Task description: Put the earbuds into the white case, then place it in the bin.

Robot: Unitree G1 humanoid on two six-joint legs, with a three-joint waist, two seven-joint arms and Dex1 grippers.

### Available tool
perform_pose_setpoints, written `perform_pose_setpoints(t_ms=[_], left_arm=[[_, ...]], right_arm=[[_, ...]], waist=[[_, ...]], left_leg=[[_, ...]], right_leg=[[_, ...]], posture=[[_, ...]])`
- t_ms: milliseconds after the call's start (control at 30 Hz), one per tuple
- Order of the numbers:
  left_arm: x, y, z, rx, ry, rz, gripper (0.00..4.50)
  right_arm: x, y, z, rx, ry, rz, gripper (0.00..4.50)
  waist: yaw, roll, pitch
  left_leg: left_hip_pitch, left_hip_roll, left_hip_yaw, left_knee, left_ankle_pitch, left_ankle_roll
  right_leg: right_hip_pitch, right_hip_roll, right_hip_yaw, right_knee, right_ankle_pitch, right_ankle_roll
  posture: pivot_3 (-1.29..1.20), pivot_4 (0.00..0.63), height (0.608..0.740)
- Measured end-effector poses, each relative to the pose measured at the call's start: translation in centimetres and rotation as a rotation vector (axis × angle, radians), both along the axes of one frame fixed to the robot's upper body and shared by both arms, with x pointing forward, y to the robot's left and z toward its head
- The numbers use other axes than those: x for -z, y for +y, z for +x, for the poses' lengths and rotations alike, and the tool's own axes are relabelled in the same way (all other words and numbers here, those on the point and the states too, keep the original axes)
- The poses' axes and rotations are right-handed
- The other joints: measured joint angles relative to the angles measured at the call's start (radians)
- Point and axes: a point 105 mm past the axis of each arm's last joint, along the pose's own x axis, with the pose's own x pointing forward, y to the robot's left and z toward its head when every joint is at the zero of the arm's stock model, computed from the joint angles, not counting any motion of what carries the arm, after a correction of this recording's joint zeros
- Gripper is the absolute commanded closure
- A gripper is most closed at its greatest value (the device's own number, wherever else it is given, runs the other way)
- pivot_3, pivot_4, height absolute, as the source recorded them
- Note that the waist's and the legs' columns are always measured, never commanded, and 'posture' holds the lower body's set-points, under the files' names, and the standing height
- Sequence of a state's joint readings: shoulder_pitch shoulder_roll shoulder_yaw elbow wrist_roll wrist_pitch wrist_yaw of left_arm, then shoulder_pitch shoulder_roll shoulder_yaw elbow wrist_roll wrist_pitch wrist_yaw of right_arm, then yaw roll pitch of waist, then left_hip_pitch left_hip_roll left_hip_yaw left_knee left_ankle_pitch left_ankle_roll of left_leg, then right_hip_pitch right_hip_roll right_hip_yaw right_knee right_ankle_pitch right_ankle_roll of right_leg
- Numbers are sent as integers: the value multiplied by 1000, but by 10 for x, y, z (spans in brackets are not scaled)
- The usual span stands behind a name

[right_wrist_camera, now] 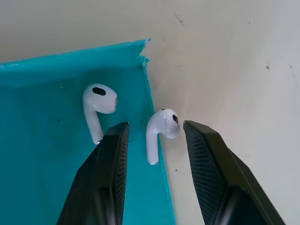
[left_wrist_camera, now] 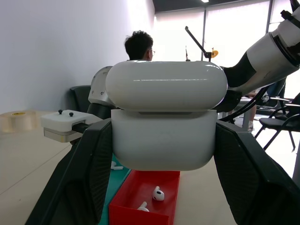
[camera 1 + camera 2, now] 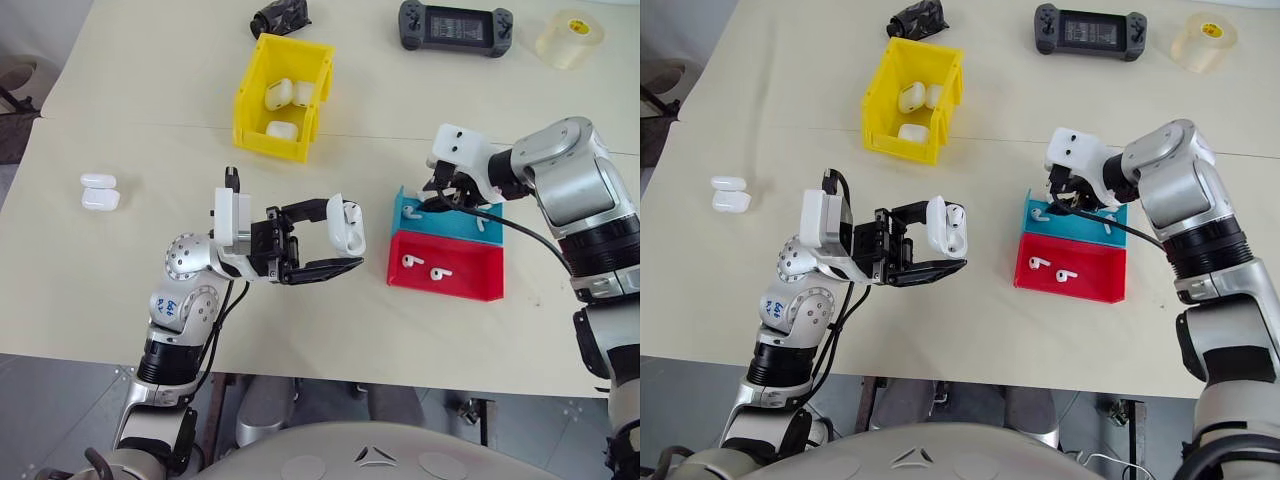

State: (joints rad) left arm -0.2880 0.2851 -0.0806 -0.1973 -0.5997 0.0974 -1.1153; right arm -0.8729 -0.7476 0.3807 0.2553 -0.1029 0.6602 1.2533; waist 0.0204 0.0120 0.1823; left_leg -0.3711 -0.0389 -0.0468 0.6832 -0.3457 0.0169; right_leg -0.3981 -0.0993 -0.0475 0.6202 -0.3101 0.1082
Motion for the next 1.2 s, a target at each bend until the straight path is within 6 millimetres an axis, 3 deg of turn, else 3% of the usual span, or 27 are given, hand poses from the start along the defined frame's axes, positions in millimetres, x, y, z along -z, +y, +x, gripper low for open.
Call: perform_pose_setpoints(t_ms=[833, 933, 1033, 1200], left_arm=[[-4, -2, 4, -12, 4, -2, 1701], [-4, -2, 5, -17, 14, -1, 1701], [-3, -2, 5, -16, 18, 1, 1701], [-5, -2, 4, -15, 13, 1, 1701]], right_arm=[[2, 15, 5, 105, 19, 113, 2591], [3, 17, 6, 108, 20, 123, 3123], [2, 22, 6, 102, 10, 136, 3977], [3, 22, 4, 102, 7, 150, 3975]], waist=[[-22, 0, 0], [-22, 0, 0], [-22, 0, 0], [-21, 0, 0]], left_leg=[[1, 0, 0, 0, 1, -1], [1, 0, 0, 0, 1, -1], [1, 1, 0, 0, 1, -1], [1, 0, 0, 0, 1, -1]], right_leg=[[0, 0, 0, 1, 0, 0], [0, 0, 0, 1, 0, 0], [0, 0, 0, 1, 0, 0], [0, 0, 0, 1, 0, 0]], posture=[[0, 150, 740], [0, 150, 740], [0, 150, 740], [0, 150, 740]])
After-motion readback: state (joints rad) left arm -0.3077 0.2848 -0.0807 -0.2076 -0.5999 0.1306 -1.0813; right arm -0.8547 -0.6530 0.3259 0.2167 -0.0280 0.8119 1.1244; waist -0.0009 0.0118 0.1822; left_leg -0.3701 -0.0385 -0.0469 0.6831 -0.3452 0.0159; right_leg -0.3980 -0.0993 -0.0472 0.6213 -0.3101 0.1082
